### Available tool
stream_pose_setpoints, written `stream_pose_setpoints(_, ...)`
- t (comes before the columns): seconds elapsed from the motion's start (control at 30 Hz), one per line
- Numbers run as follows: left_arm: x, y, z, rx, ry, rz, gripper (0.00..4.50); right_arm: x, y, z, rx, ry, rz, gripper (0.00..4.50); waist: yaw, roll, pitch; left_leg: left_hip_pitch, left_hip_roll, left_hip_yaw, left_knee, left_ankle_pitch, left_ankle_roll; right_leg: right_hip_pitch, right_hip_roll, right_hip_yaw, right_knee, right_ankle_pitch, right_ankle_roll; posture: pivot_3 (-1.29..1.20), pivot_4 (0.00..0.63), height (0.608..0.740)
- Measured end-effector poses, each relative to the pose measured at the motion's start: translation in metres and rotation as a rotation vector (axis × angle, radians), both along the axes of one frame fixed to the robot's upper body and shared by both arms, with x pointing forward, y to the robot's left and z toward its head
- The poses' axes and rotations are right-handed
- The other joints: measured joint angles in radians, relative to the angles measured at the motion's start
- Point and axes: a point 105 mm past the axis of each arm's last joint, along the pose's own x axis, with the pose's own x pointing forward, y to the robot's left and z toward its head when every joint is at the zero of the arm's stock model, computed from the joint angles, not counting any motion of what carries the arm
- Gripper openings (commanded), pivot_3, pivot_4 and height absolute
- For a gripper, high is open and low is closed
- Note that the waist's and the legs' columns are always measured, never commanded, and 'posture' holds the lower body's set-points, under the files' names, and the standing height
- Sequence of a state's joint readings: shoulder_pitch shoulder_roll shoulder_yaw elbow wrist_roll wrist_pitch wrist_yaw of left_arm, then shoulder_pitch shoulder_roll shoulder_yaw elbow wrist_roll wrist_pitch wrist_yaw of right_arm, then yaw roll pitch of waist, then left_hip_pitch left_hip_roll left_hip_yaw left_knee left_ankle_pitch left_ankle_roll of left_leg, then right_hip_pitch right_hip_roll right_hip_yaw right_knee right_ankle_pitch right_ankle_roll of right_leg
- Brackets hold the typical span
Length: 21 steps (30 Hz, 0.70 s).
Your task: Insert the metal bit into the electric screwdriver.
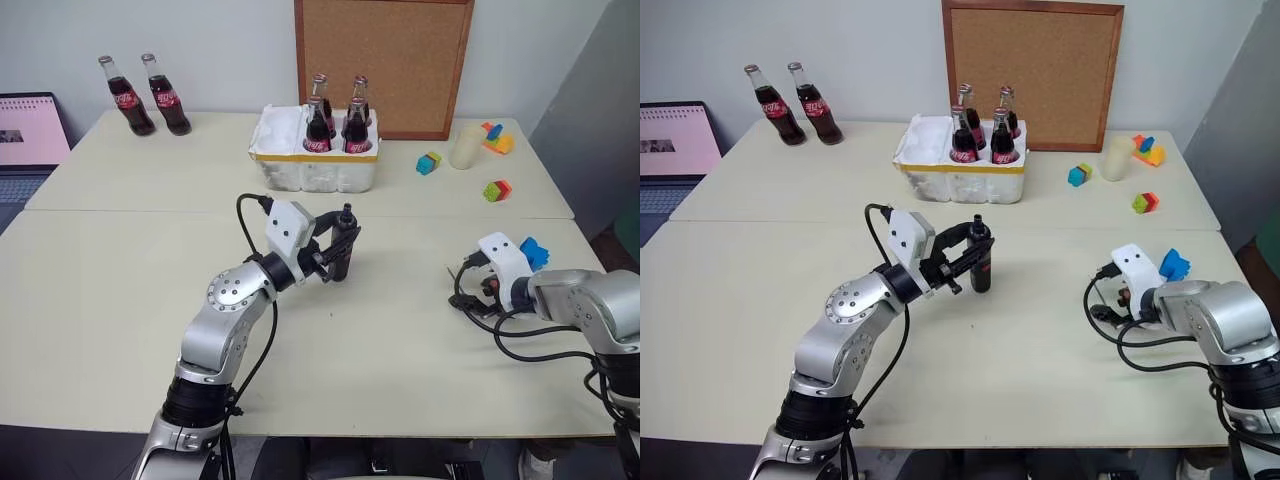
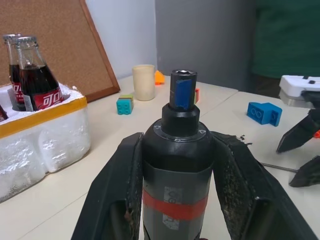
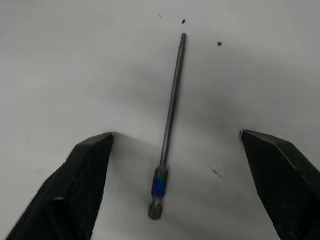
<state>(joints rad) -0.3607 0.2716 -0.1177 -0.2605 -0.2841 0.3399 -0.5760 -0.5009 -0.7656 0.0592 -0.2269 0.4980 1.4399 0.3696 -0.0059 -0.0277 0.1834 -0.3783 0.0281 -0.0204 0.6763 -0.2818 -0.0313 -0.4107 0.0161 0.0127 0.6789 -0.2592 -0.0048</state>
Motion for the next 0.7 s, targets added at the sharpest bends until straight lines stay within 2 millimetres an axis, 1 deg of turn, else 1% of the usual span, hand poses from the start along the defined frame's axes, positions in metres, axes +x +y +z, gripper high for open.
stream_pose_setpoints(0.17,0.001,0.0,-0.001,-0.004,-0.003,-0.002,1.63,0.002,-0.002,0.0,0.019,0.024,-0.035,2.06,0.0,0.0,0.0,0.0,0.0,0.0,0.0,0.0,0.0,0.0,0.0,0.0,-0.001,0.0,0.0,0.0,0.15,0.74)
stream_pose_setpoints(0.2,0.001,0.0,-0.001,-0.005,-0.003,-0.002,1.63,0.001,-0.002,0.0,0.021,0.025,-0.039,1.93,0.0,0.0,0.0,0.0,0.0,0.0,0.0,0.0,0.0,0.0,0.0,0.0,-0.001,0.0,0.0,0.0,0.15,0.74)
stream_pose_setpoints(0.23,0.001,0.0,-0.001,-0.005,-0.003,-0.002,1.63,0.001,-0.002,0.0,0.026,0.028,-0.045,1.55,0.0,0.0,0.0,0.0,0.0,0.0,0.0,0.0,0.0,0.0,0.0,0.0,-0.001,0.0,0.0,0.0,0.15,0.74)
stream_pose_setpoints(0.3,0.002,0.0,-0.001,-0.005,-0.003,-0.002,1.63,0.0,-0.001,0.0,0.034,0.035,-0.051,1.09,0.0,0.0,0.0,0.0,0.0,0.0,0.0,0.0,0.0,0.0,0.0,0.0,-0.001,0.0,0.0,0.0,0.15,0.74)
stream_pose_setpoints(0.4,0.002,0.0,-0.001,-0.004,-0.004,-0.002,1.63,-0.002,0.003,0.0,0.038,0.038,-0.049,0.6,0.0,0.0,0.0,0.0,0.0,0.0,0.0,0.0,0.0,0.0,0.0,0.0,-0.001,0.0,0.0,0.0,0.15,0.74)
stream_pose_setpoints(0.47,0.002,0.0,-0.001,-0.002,-0.006,-0.001,1.63,-0.002,0.006,0.0,0.041,0.038,-0.043,0.07,0.0,0.0,0.0,0.0,0.0,-0.001,0.0,0.0,0.0,0.0,0.0,0.0,-0.001,0.0,0.0,0.0,0.15,0.74)
stream_pose_setpoints(0.5,0.002,0.0,-0.001,-0.001,-0.007,-0.002,1.63,-0.003,0.007,0.0,0.044,0.04,-0.043,0.0,0.0,0.0,0.0,0.0,0.0,-0.001,0.0,0.0,0.0,0.0,0.0,-0.001,-0.001,0.0,0.0,0.0,0.15,0.74)
stream_pose_setpoints(0.7,0.003,-0.002,0.001,0.021,-0.019,-0.005,1.63,-0.001,0.011,0.001,0.069,0.027,-0.069,0.0,-0.002,0.0,0.0,0.0,0.0,-0.001,0.0,0.0,0.0,0.0,0.0,-0.001,0.0,0.0,0.0,0.0,0.15,0.74)
